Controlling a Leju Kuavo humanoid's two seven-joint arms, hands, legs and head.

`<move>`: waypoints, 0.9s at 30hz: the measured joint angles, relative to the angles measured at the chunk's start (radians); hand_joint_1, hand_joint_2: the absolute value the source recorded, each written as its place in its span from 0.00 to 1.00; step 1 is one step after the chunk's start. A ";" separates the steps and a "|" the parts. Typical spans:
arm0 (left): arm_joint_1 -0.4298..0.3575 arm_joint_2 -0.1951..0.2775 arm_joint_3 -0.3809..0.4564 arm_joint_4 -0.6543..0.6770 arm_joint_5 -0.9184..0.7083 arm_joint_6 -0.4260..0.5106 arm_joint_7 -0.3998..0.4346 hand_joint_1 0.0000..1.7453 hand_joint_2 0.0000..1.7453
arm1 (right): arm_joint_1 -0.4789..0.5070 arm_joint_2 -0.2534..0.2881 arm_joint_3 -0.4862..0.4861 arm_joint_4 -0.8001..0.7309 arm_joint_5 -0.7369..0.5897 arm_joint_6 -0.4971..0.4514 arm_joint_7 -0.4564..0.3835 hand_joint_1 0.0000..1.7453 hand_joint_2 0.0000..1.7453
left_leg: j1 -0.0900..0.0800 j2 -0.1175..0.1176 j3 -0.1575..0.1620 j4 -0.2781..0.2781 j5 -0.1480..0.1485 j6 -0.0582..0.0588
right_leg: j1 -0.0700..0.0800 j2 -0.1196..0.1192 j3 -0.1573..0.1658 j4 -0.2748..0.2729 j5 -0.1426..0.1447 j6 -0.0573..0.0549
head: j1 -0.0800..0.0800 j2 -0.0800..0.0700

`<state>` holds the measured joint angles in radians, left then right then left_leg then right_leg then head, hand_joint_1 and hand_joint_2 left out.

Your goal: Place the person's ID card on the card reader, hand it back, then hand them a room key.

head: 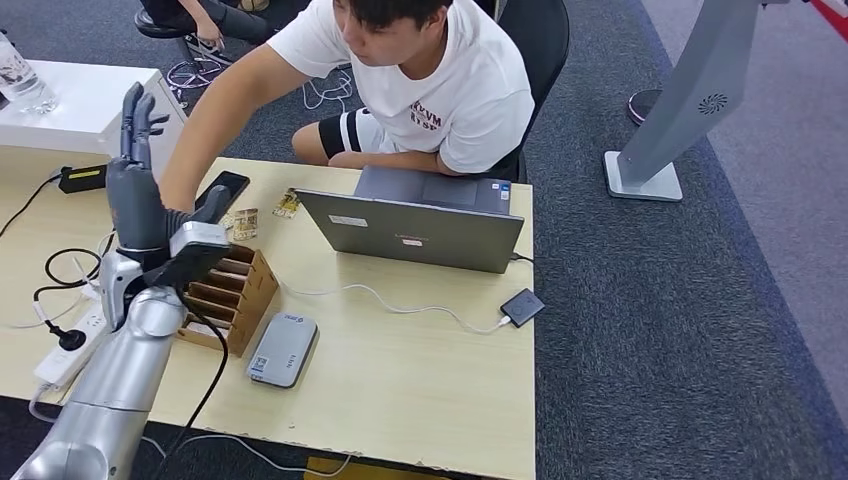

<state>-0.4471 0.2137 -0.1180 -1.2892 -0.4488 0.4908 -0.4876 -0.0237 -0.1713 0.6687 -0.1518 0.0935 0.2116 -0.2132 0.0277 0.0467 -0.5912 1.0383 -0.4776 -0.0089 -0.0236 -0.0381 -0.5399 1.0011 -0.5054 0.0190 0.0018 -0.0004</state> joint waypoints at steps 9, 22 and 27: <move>0.270 0.077 0.435 -0.097 1.012 -0.586 -0.085 0.00 0.00 | 0.021 0.000 0.000 0.000 0.000 -0.018 -0.015 0.00 1.00 | 0.000 0.010 0.002 -0.003 -0.004 -0.003 | 0.001 0.010 -0.001 0.001 -0.002 -0.002 | 0.002 0.000; 0.433 0.168 1.216 0.409 1.036 -0.566 0.094 0.00 0.25 | 0.021 0.000 0.000 0.000 0.015 -0.039 0.014 0.00 1.00 | 0.000 0.006 0.001 -0.004 -0.005 -0.004 | 0.000 0.005 -0.001 0.000 -0.006 -0.002 | 0.002 0.000; 0.447 0.076 1.330 0.699 0.993 -0.527 0.107 0.00 0.50 | 0.014 0.000 0.000 0.000 0.017 -0.023 0.039 0.00 1.00 | -0.003 0.000 0.002 -0.003 -0.006 -0.002 | -0.003 -0.001 0.000 -0.002 -0.006 -0.001 | 0.002 0.000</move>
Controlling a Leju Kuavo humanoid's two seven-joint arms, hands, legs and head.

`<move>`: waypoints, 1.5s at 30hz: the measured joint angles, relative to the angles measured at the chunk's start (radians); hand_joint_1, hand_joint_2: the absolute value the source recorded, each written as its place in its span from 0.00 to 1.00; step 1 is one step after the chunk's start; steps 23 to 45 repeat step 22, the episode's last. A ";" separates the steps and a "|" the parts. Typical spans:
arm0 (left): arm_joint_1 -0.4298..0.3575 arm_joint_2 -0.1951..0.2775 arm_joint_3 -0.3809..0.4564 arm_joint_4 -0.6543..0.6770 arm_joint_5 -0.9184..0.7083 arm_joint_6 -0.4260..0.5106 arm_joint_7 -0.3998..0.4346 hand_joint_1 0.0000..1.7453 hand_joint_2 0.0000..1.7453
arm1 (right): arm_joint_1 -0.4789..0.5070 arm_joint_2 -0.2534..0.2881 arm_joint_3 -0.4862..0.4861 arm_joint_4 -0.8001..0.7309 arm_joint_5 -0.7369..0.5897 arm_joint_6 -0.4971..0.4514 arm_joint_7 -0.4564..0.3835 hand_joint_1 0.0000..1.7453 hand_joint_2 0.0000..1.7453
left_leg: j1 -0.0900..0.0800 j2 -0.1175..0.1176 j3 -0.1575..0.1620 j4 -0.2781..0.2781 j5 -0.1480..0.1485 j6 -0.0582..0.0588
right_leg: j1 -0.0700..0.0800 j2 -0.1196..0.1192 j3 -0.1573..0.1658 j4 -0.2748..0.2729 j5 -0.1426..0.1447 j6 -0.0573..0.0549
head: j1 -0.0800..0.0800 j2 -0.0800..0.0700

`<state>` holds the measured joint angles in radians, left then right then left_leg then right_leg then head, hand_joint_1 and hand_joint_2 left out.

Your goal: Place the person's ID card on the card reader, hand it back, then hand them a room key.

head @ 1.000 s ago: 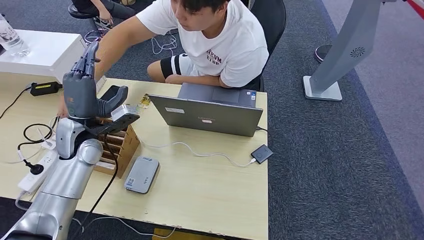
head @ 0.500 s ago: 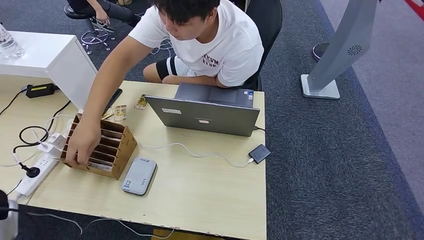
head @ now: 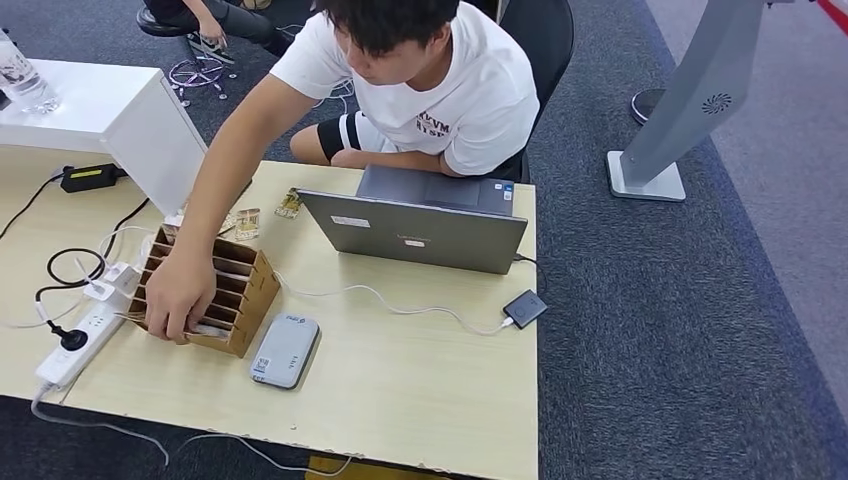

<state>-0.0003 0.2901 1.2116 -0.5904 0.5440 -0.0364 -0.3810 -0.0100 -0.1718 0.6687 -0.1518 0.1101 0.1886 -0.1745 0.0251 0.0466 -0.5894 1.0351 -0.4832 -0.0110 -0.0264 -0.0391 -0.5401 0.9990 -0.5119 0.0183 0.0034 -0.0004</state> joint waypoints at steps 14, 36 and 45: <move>-0.033 -0.346 -0.051 0.318 -0.203 0.079 0.199 0.00 0.25 | -0.014 -0.002 0.031 0.000 0.070 -0.121 -0.031 0.00 1.00 | -0.004 -0.002 0.001 0.002 0.001 0.006 | -0.004 -0.001 0.004 -0.003 0.004 0.006 | 0.002 0.000; -0.026 -0.366 -0.153 0.334 -0.230 0.080 0.213 0.00 0.33 | -0.003 -0.001 -0.002 -0.016 0.057 -0.127 -0.025 0.00 1.00 | -0.004 -0.002 0.001 0.001 0.001 0.006 | -0.003 -0.001 0.004 -0.002 0.003 0.006 | 0.002 0.000; -0.026 -0.366 -0.153 0.334 -0.230 0.080 0.213 0.00 0.33 | -0.003 -0.001 -0.002 -0.016 0.057 -0.127 -0.025 0.00 1.00 | -0.004 -0.002 0.001 0.001 0.001 0.006 | -0.003 -0.001 0.004 -0.002 0.003 0.006 | 0.002 0.000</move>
